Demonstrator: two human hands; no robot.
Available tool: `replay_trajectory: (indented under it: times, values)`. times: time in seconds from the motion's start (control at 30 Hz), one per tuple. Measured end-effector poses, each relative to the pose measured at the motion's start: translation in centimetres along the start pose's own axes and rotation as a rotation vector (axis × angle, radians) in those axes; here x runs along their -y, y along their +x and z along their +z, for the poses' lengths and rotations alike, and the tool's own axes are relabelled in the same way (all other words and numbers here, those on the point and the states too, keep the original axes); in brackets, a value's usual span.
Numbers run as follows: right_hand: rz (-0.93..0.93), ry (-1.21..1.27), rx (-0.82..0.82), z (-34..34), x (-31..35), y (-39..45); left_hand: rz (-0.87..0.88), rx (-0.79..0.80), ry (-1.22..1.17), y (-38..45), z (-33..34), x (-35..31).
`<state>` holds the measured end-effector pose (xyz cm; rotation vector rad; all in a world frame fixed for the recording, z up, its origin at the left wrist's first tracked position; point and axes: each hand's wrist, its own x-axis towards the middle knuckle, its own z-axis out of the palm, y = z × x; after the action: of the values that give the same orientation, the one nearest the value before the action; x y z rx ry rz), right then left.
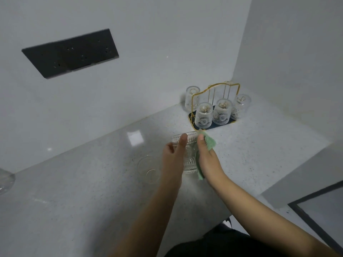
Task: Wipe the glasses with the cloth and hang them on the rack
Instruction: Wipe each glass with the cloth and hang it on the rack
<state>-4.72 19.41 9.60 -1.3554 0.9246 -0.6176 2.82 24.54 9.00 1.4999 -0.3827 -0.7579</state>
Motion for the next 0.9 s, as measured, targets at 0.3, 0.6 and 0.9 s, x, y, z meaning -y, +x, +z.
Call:
replay_trajectory:
  times: [0.3,0.6,0.9]
  values:
    - [-0.344,-0.106,0.070,-1.9,0.4,-0.4,0.157,0.180,-0.002,-0.1,2.4,-1.4]
    - [0.126,-0.021,0.106,-3.4,2.5,1.1,0.020,0.253,-0.143,-0.7,2.4,-1.9]
    - [-0.046,-0.013,0.058,-1.4,2.8,0.3,-0.026,0.070,-0.195,-0.5,1.4,-2.5]
